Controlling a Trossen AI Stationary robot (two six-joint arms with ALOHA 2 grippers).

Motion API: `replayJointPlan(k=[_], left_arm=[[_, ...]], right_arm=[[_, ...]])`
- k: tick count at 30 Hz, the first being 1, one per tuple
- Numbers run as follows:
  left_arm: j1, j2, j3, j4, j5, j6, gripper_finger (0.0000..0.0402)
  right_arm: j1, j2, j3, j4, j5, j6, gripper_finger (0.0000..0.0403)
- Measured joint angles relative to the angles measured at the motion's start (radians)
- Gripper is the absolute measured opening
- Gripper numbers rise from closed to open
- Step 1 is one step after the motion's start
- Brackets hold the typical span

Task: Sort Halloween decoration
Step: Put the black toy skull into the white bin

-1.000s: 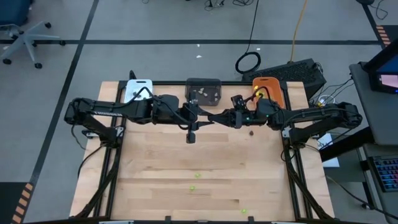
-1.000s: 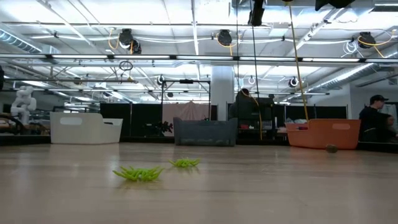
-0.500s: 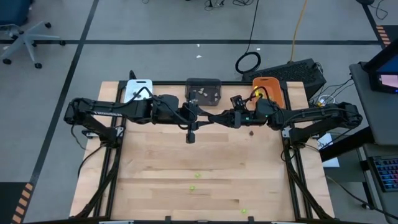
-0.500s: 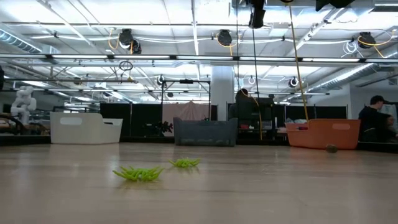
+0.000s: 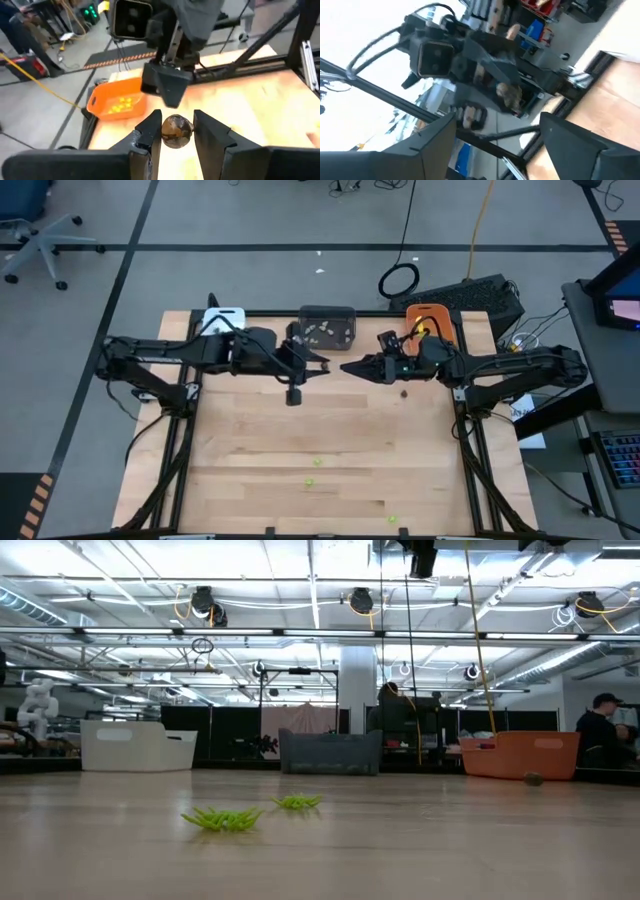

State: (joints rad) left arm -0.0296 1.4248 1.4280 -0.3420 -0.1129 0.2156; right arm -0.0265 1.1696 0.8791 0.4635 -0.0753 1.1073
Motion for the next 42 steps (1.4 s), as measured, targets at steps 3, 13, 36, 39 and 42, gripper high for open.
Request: replayJointPlan(k=[3,13,36,39,42], left_arm=[[0.003,-0.02,0.0,-0.057,-0.002,-0.001,0.0089],[0.004,-0.078,-0.001,-0.154,-0.029,0.0,0.0063],[0.004,-0.228,-0.001,-0.243,-0.091,0.003,0.0061],[0.004,-0.247,-0.001,-0.273,-0.115,0.001,0.0061],[0.004,-0.267,-0.001,-0.311,-0.153,-0.023,0.0061]], right_arm=[[0.0,-0.013,0.0,-0.036,-0.002,-0.01,0.027],[0.0,-0.016,0.0,-0.099,-0.003,-0.024,0.026],[0.0,-0.016,0.0,-0.118,-0.003,-0.073,0.026],[0.0,-0.016,0.0,-0.118,-0.003,-0.073,0.026],[0.0,-0.016,0.0,-0.118,-0.003,-0.073,0.026]])
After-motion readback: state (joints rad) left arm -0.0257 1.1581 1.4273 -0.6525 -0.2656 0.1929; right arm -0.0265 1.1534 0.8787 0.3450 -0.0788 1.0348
